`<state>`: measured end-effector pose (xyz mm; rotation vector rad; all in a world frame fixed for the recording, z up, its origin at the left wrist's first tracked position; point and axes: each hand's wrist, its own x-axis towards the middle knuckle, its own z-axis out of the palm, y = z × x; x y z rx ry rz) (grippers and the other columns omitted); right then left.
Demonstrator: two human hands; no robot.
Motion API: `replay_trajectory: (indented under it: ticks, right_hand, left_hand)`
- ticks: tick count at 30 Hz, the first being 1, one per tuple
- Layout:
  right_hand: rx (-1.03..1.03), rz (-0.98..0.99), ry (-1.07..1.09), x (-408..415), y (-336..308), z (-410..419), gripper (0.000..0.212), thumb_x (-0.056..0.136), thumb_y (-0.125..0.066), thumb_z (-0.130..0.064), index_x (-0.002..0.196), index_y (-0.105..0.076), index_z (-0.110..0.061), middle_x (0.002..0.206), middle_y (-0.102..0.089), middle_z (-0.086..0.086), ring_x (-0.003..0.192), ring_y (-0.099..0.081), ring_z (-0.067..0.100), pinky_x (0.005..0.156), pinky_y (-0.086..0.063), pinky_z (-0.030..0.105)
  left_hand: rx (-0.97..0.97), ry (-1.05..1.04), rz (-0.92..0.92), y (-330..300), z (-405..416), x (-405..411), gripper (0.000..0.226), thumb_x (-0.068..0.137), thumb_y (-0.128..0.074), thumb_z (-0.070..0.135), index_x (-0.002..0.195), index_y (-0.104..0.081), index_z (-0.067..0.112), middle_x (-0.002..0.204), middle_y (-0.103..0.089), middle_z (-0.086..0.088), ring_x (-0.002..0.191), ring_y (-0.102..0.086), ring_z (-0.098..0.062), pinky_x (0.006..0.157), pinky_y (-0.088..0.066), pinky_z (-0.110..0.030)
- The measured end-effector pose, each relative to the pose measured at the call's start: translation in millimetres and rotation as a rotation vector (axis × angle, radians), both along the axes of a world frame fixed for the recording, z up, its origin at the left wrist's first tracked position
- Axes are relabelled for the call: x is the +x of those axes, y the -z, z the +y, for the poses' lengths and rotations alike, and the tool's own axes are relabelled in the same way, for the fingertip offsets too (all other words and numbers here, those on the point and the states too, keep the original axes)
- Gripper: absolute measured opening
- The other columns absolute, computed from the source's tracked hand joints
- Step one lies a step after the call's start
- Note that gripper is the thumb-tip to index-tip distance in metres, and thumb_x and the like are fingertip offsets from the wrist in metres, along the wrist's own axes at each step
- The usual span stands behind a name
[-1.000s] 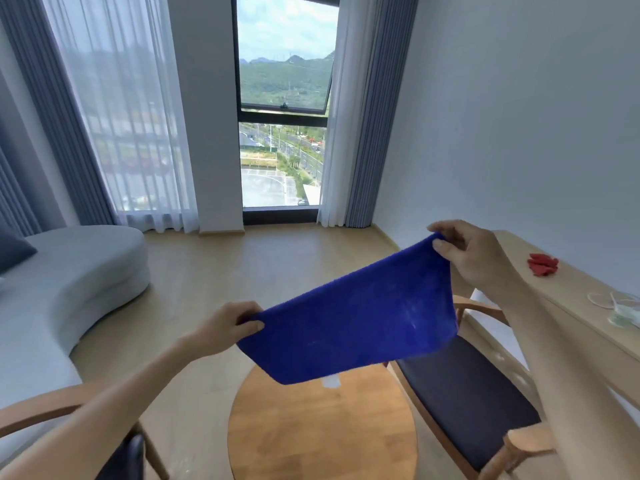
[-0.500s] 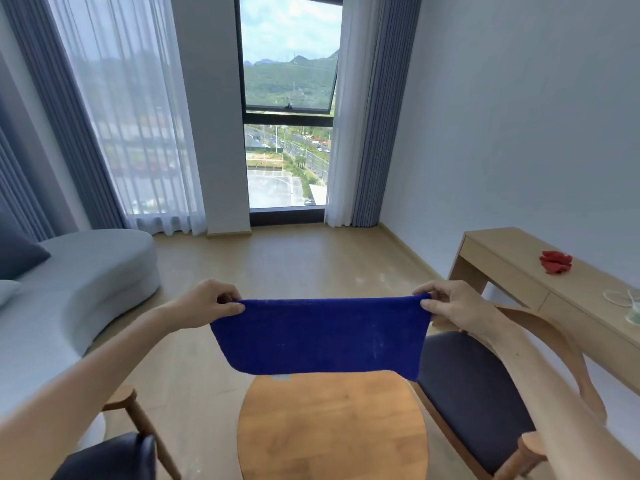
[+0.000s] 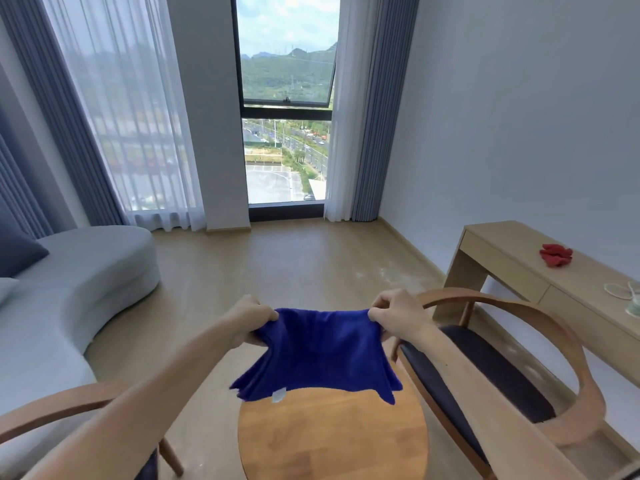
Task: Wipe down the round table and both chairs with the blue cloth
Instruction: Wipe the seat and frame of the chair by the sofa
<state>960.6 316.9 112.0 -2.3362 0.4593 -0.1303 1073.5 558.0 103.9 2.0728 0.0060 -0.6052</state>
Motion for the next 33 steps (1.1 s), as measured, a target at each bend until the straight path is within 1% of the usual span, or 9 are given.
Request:
replay_trajectory:
  ticks: [9, 12, 15, 19, 22, 25, 27, 30, 33]
  right_hand:
    - [-0.165, -0.113, -0.172, 8.3, 4.7, 62.9, 0.014, 0.078, -0.056, -0.012, 0.084, -0.068, -0.012, 0.075, -0.06, -0.002, 0.073, -0.054, 0.013, 0.054, -0.035, 0.013]
    - [-0.201, -0.124, -0.197, 5.2, 3.0, 57.9, 0.016, 0.081, -0.055, -0.015, 0.089, -0.069, -0.011, 0.08, -0.063, -0.001, 0.076, -0.056, 0.014, 0.06, -0.041, 0.018]
    - [-0.191, -0.093, -0.261, 2.5, 1.4, 55.6, 0.027, 0.083, -0.063, -0.038, 0.088, -0.065, -0.012, 0.08, -0.062, -0.002, 0.071, -0.057, 0.012, 0.06, -0.046, 0.023]
    - [-0.238, -0.084, -0.298, 0.1, -2.4, 46.8, 0.03, 0.078, -0.072, -0.039, 0.09, -0.058, -0.015, 0.084, -0.054, -0.006, 0.074, -0.051, 0.009, 0.059, -0.038, 0.017]
    - [-0.287, -0.151, -0.313, -1.4, -12.6, 35.4, 0.007, 0.086, -0.064, -0.02, 0.09, -0.061, -0.016, 0.08, -0.053, -0.01, 0.073, -0.049, 0.005, 0.063, -0.037, 0.019]
    - [-0.261, -0.184, -0.329, -5.5, -24.8, 23.4, 0.006, 0.089, -0.06, -0.012, 0.092, -0.063, -0.016, 0.083, -0.058, -0.008, 0.078, -0.054, 0.007, 0.066, -0.043, 0.019]
    - [-0.242, -0.203, -0.345, -8.6, -31.3, 16.9, 0.01, 0.09, -0.059, -0.01, 0.095, -0.065, -0.016, 0.088, -0.062, -0.005, 0.084, -0.057, 0.01, 0.072, -0.046, 0.02]
    - [-0.223, -0.247, -0.382, -11.6, -38.4, 10.8, 0.014, 0.091, -0.059, -0.007, 0.097, -0.066, -0.017, 0.092, -0.063, -0.006, 0.088, -0.058, 0.01, 0.076, -0.049, 0.02]
    - [-0.213, -0.282, -0.399, -12.9, -41.1, 5.6, 0.018, 0.091, -0.058, -0.004, 0.098, -0.065, -0.019, 0.092, -0.062, -0.01, 0.089, -0.06, 0.01, 0.079, -0.051, 0.02]
  left_hand:
    - [-0.301, 0.016, 0.216, -8.1, -59.6, -42.5, 0.027, 0.087, -0.058, -0.003, 0.113, -0.054, -0.011, 0.098, -0.063, -0.023, 0.082, -0.068, -0.03, 0.06, -0.061, -0.036]
    - [-0.394, -0.003, 0.295, -11.9, -58.8, -43.9, 0.018, 0.088, -0.047, -0.006, 0.102, -0.058, -0.011, 0.086, -0.065, -0.02, 0.076, -0.067, -0.029, 0.06, -0.06, -0.035]
    - [-0.516, -0.059, 0.396, -15.6, -60.1, -44.1, 0.022, 0.089, -0.034, -0.009, 0.086, -0.056, -0.006, 0.084, -0.061, -0.018, 0.079, -0.062, -0.03, 0.076, -0.057, -0.038]
    - [-0.504, 0.039, 0.422, -21.9, -54.0, -44.0, 0.032, 0.091, -0.028, -0.012, 0.099, -0.059, -0.011, 0.091, -0.066, -0.024, 0.086, -0.066, -0.033, 0.073, -0.057, -0.039]
    - [-0.39, 0.156, 0.261, -21.0, -44.6, -37.3, 0.032, 0.092, -0.032, -0.011, 0.099, -0.063, -0.004, 0.099, -0.069, -0.023, 0.09, -0.07, -0.031, 0.078, -0.058, -0.04]
    - [-0.09, 0.259, -0.174, -7.1, -28.0, -24.1, 0.016, 0.087, -0.054, -0.001, 0.094, -0.063, 0.009, 0.091, -0.068, -0.008, 0.082, -0.067, -0.021, 0.077, -0.057, -0.035]
    - [0.138, 0.362, -0.446, 11.2, -14.1, -15.3, 0.036, 0.08, -0.071, 0.016, 0.111, -0.054, 0.02, 0.104, -0.057, 0.003, 0.095, -0.057, -0.017, 0.086, -0.051, -0.033]
    - [0.122, 0.54, -0.392, 33.5, -2.4, -10.9, 0.076, 0.074, -0.078, 0.032, 0.137, -0.036, 0.031, 0.126, -0.042, 0.012, 0.116, -0.046, -0.012, 0.097, -0.042, -0.029]
    - [-0.042, 0.61, -0.327, 44.8, -2.7, -13.6, 0.048, 0.076, -0.075, 0.026, 0.115, -0.05, 0.037, 0.12, -0.057, 0.013, 0.111, -0.056, -0.011, 0.089, -0.049, -0.03]
